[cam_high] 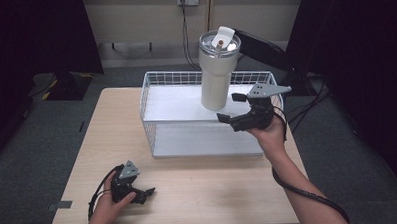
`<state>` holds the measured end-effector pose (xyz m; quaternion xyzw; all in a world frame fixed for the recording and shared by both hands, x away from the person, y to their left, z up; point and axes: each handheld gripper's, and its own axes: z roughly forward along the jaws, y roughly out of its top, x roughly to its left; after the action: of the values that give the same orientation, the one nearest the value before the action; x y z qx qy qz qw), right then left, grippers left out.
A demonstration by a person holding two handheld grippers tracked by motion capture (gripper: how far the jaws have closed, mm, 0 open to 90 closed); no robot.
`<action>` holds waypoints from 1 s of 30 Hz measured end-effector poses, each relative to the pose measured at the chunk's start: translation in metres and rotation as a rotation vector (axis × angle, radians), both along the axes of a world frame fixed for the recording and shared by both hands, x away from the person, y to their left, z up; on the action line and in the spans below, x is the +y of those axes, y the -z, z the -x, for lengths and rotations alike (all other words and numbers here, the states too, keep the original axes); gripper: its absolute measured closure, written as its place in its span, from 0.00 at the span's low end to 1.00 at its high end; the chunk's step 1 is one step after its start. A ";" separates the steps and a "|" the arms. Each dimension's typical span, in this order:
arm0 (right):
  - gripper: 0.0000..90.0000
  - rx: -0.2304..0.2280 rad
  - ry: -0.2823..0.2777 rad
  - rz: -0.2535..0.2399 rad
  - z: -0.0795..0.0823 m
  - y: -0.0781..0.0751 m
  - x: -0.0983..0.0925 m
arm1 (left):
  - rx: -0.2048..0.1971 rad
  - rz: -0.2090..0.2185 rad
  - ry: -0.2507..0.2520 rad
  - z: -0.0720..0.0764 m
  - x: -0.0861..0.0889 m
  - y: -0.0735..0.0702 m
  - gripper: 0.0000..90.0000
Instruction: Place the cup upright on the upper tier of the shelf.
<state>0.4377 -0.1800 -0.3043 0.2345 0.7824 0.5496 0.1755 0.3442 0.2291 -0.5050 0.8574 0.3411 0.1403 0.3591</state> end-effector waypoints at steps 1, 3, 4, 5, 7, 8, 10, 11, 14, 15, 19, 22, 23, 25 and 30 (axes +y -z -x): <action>0.10 0.002 -0.008 0.002 0.002 0.001 0.000 | 0.000 0.000 0.000 0.000 0.000 0.000 0.00; 0.10 0.001 -0.019 -0.001 0.007 0.002 0.000 | 0.000 0.000 0.000 0.000 0.000 0.000 0.00; 0.10 0.003 -0.028 0.002 0.010 0.004 -0.001 | 0.000 0.000 0.000 0.000 0.000 0.000 0.00; 0.10 -0.003 -0.030 0.003 0.012 0.005 -0.001 | 0.000 0.000 0.000 0.000 0.000 0.000 0.00; 0.10 0.000 -0.040 0.006 0.016 0.007 -0.003 | 0.000 0.000 0.000 0.000 0.000 0.000 0.00; 0.10 -0.001 -0.044 0.001 0.019 0.010 -0.005 | 0.000 0.000 0.000 0.000 0.000 0.000 0.00; 0.10 0.006 -0.052 -0.002 0.021 0.012 -0.007 | -0.001 0.000 -0.001 0.000 0.000 0.000 0.00; 0.10 0.005 -0.053 0.000 0.023 0.014 -0.008 | -0.001 0.000 -0.001 0.000 0.000 0.000 0.00; 0.10 0.001 -0.062 0.009 0.029 0.019 -0.011 | 0.000 0.000 0.000 0.000 0.000 0.000 0.00; 0.10 0.008 -0.067 0.013 0.032 0.023 -0.013 | 0.000 0.000 0.000 0.000 0.000 0.000 0.00; 0.10 0.007 -0.079 0.026 0.039 0.030 -0.014 | -0.002 0.000 -0.002 0.000 0.000 0.000 0.00; 0.10 0.015 -0.092 0.020 0.045 0.036 -0.015 | -0.001 -0.001 -0.002 0.000 0.000 0.000 0.00; 0.10 0.016 -0.095 0.024 0.046 0.037 -0.015 | -0.001 0.000 -0.004 0.000 0.000 0.000 0.00; 0.10 0.016 -0.104 0.028 0.051 0.042 -0.015 | -0.001 0.000 -0.004 0.000 0.000 0.000 0.00; 0.10 0.023 -0.116 0.047 0.058 0.053 -0.014 | -0.001 0.000 -0.004 0.000 0.000 0.000 0.00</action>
<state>0.3799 -0.1938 -0.3569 0.1907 0.8092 0.5378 0.1397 0.3439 0.2288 -0.5051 0.8566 0.3425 0.1414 0.3591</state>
